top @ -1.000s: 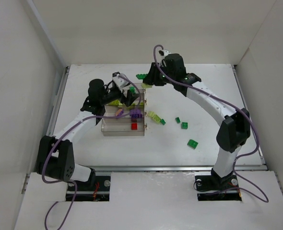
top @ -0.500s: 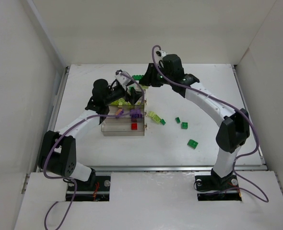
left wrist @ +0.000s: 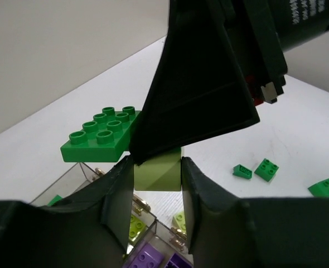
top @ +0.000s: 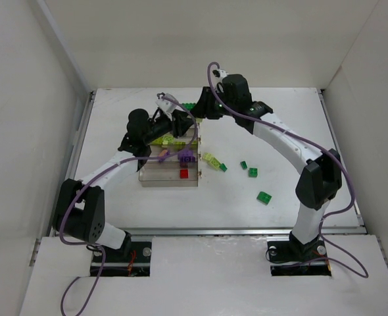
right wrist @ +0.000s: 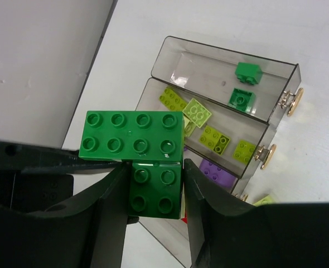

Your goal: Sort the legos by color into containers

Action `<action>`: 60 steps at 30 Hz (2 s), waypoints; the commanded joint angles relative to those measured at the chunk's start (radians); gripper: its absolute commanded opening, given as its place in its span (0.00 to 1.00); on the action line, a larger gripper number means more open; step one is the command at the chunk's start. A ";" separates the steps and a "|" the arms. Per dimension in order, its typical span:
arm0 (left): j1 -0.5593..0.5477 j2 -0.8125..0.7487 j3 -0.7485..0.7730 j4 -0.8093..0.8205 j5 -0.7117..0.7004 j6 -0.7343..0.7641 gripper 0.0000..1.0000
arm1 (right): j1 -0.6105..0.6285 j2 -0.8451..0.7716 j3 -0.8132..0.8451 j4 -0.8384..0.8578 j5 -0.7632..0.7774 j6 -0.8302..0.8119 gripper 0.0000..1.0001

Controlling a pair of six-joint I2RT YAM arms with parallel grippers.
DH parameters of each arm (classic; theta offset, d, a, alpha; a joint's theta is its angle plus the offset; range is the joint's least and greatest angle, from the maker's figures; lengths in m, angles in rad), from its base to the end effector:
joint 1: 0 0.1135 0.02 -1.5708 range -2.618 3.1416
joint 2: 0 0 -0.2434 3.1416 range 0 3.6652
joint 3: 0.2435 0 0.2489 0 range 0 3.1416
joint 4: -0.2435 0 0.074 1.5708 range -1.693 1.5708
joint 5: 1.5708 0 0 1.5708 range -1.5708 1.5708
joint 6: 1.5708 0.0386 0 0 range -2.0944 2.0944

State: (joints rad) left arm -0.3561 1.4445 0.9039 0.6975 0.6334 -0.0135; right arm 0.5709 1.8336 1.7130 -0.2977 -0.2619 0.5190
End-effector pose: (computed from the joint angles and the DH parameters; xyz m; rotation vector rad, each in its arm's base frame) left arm 0.3024 -0.1369 0.2985 0.7621 1.2782 -0.7465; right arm 0.3580 0.2418 0.3339 -0.2339 2.0926 0.9430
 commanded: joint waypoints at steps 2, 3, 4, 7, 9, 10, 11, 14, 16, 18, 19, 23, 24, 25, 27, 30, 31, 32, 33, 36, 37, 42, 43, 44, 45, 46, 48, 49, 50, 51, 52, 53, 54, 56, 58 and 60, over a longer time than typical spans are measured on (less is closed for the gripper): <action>-0.007 -0.004 0.035 0.073 -0.021 -0.034 0.00 | 0.014 0.000 0.053 0.057 -0.027 -0.005 0.00; -0.007 -0.004 0.024 0.073 -0.021 -0.034 0.00 | 0.014 0.000 0.053 0.057 -0.027 -0.005 0.00; -0.007 -0.004 0.024 0.073 -0.021 -0.034 0.00 | 0.014 0.000 0.053 0.057 -0.027 -0.005 0.00; -0.007 -0.013 0.014 0.025 -0.021 -0.022 0.00 | 0.014 -0.020 0.043 0.057 0.015 -0.005 0.00; -0.007 -0.013 0.003 -0.030 -0.021 0.004 0.00 | 0.014 -0.030 0.043 0.057 0.059 -0.005 0.00; -0.007 -0.013 0.003 -0.052 -0.021 0.015 0.00 | 0.004 -0.030 0.043 0.057 0.075 -0.005 0.00; -0.007 -0.013 -0.006 -0.073 -0.021 0.030 0.00 | 0.004 -0.042 0.043 0.057 0.102 -0.005 0.00; -0.007 -0.032 -0.029 -0.168 0.000 0.105 0.00 | -0.020 -0.042 0.043 0.057 0.147 0.006 0.00; -0.007 -0.032 -0.030 -0.193 0.000 0.142 0.00 | -0.031 -0.051 0.043 0.057 0.156 0.006 0.00; -0.007 -0.032 -0.030 -0.226 0.000 0.196 0.00 | -0.031 -0.051 0.043 0.057 0.168 0.006 0.00; -0.007 -0.032 -0.030 -0.263 0.000 0.213 0.00 | -0.042 -0.051 0.043 0.057 0.168 0.006 0.00; -0.007 -0.032 -0.030 -0.328 0.000 0.264 0.00 | -0.051 -0.042 0.063 0.057 0.168 0.015 0.00; -0.007 -0.032 -0.030 -0.328 0.000 0.264 0.00 | -0.051 -0.031 0.072 0.057 0.168 0.015 0.00; -0.007 -0.041 -0.030 -0.328 0.000 0.264 0.00 | -0.060 -0.031 0.073 0.057 0.168 0.015 0.00; -0.007 -0.041 -0.040 -0.308 -0.011 0.247 0.00 | -0.060 -0.022 0.073 0.057 0.168 0.015 0.00; 0.015 -0.041 -0.049 -0.253 -0.089 0.166 0.00 | -0.069 -0.013 0.060 0.057 0.179 0.015 0.00; 0.038 -0.041 -0.049 -0.239 -0.150 0.137 0.00 | -0.069 -0.013 0.044 0.057 0.179 0.015 0.00; 0.048 -0.026 -0.036 -0.239 -0.188 0.113 0.00 | -0.078 -0.013 0.034 0.046 0.190 0.015 0.00; 0.048 -0.015 -0.010 -0.230 -0.227 0.101 0.00 | -0.078 -0.022 0.025 0.046 0.190 0.015 0.00; 0.072 0.031 0.038 -0.266 -0.331 0.135 0.00 | -0.078 -0.033 -0.003 0.028 0.213 -0.028 0.00; 0.072 0.052 0.073 -0.280 -0.343 0.153 0.00 | -0.078 -0.033 -0.012 0.028 0.225 -0.042 0.00; 0.118 0.126 0.164 -0.381 -0.356 0.280 0.00 | -0.078 -0.005 -0.021 0.000 0.236 -0.131 0.00; 0.127 0.138 0.193 -0.423 -0.356 0.293 0.00 | -0.088 0.004 -0.010 -0.009 0.236 -0.142 0.00; 0.128 0.166 0.207 -0.446 -0.356 0.303 0.00 | -0.088 0.015 0.003 -0.009 0.224 -0.152 0.00; 0.141 0.178 0.219 -0.466 -0.356 0.316 0.00 | -0.088 0.038 0.004 -0.018 0.224 -0.161 0.00; 0.152 0.188 0.228 -0.486 -0.356 0.329 0.00 | -0.088 0.049 0.019 -0.027 0.213 -0.175 0.00; 0.152 0.198 0.237 -0.526 -0.356 0.362 0.00 | -0.097 0.068 0.033 -0.027 0.201 -0.184 0.00; 0.152 0.198 0.237 -0.526 -0.347 0.374 0.00 | -0.097 0.084 0.042 -0.027 0.184 -0.185 0.00; 0.152 0.198 0.224 -0.538 -0.336 0.386 0.00 | -0.106 0.084 0.042 -0.027 0.164 -0.185 0.00; 0.152 0.198 0.224 -0.550 -0.336 0.408 0.00 | -0.106 0.096 0.051 -0.027 0.155 -0.185 0.00; 0.152 0.198 0.213 -0.550 -0.325 0.408 0.00 | -0.106 0.107 0.051 -0.027 0.145 -0.185 0.00; 0.152 0.198 0.213 -0.559 -0.325 0.408 0.00 | -0.115 0.107 0.051 -0.027 0.132 -0.185 0.00; 0.152 0.198 0.204 -0.570 -0.325 0.417 0.00 | -0.115 0.118 0.062 -0.027 0.131 -0.185 0.00; 0.152 0.211 0.204 -0.582 -0.316 0.426 0.07 | -0.115 0.127 0.071 -0.027 0.121 -0.195 0.00; 0.152 0.234 0.216 -0.593 -0.316 0.426 0.29 | -0.115 0.137 0.080 -0.027 0.101 -0.206 0.00; 0.152 0.234 0.225 -0.607 -0.304 0.446 0.44 | -0.115 0.138 0.080 -0.027 0.101 -0.229 0.00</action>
State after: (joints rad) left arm -0.2028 1.6726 1.1011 0.1165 0.3035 0.3965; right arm 0.4564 1.9789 1.7302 -0.3561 -0.1276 0.3321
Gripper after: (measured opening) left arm 0.421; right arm 0.424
